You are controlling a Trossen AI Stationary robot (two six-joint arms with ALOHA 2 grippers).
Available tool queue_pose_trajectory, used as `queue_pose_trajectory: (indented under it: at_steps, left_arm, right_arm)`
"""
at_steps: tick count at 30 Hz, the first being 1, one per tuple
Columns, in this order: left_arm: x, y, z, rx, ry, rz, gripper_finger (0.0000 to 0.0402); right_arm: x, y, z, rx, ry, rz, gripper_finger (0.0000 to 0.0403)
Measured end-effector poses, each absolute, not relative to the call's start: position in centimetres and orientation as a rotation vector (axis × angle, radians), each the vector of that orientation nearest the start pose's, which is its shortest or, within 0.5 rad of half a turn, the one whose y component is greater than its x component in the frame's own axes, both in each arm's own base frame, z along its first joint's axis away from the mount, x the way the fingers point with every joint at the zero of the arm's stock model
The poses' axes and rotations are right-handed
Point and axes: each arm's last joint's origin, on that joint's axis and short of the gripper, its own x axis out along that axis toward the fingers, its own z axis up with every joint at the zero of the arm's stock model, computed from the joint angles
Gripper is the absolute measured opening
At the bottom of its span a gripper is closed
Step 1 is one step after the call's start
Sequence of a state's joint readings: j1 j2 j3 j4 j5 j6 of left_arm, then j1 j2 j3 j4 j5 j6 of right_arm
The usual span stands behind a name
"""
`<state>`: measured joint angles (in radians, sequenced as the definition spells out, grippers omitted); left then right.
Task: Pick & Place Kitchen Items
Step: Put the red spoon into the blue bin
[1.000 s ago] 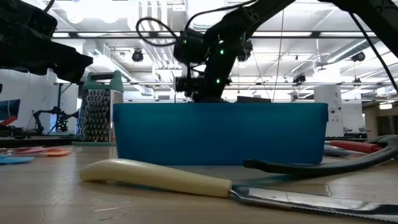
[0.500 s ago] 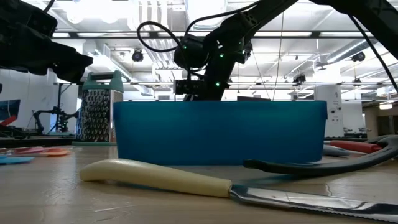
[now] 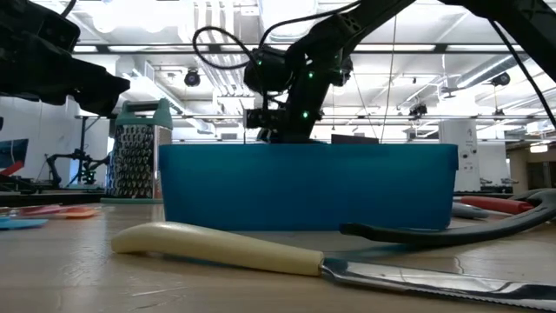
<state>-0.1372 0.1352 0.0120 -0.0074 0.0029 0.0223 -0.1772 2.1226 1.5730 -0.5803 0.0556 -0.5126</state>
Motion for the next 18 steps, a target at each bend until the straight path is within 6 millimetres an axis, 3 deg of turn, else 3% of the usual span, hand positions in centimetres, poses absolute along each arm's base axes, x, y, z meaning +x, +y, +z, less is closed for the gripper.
queue_pose_trajectory:
  at_steps: [10, 18]
  left_arm:
    - [10.4, -1.4, 15.6, 0.031, 0.129, -0.141, 0.0202]
    - [10.4, -1.4, 15.6, 0.031, 0.128, -0.142, 0.0202]
  right_arm:
    - [42.2, -7.7, 20.6, -0.375, 1.082, 0.052, 0.0178]
    - [39.9, -7.1, 24.8, -0.269, 1.064, -0.013, 0.0194]
